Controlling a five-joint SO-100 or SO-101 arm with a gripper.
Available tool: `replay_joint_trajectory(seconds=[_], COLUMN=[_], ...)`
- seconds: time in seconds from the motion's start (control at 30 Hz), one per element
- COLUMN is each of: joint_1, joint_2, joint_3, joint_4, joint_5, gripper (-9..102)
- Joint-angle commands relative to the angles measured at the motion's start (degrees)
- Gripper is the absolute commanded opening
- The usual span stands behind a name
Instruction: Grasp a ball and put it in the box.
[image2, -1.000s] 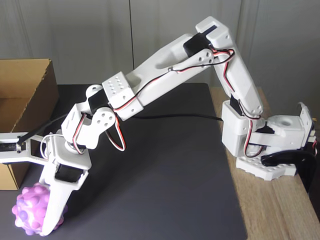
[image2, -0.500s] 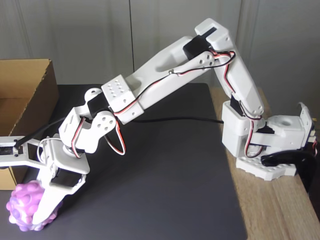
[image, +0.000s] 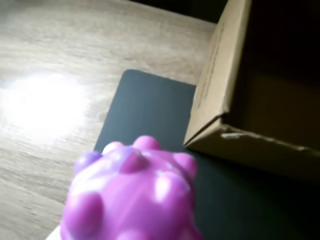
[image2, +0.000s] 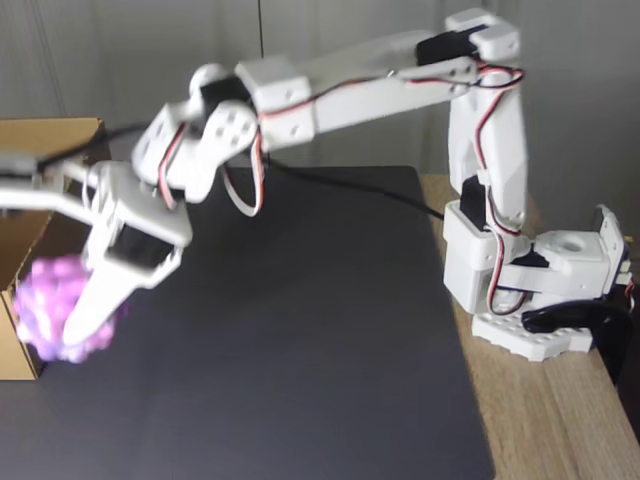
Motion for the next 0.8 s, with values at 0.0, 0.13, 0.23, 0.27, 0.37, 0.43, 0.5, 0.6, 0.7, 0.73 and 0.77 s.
replay_joint_trajectory(seconds=[0.0, 0.13, 0.23, 0.27, 0.37, 0.43, 0.5, 0.6, 0.7, 0.73, 0.77], joint_1=[1.05, 2.81, 4.66, 5.36, 7.82, 9.58, 11.16, 13.36, 15.29, 15.91, 16.44], joint_2=[7.73, 12.66, 14.68, 14.68, 13.10, 11.16, 8.44, 2.90, -4.31, -6.86, -9.05], joint_3=[-1.14, -1.32, -2.20, -3.34, -7.56, -11.16, -15.38, -23.73, -34.01, -37.35, -40.25], joint_4=[1.32, 0.88, -1.05, -1.05, -1.05, -1.05, -1.05, -0.53, 0.18, 0.35, 0.44], joint_5=[0.09, 0.35, 0.53, 0.62, 0.88, 1.14, 1.41, 2.20, 2.20, 2.20, 2.20], gripper=[16, 16, 16, 16, 17, 18, 18, 19, 19, 19, 19])
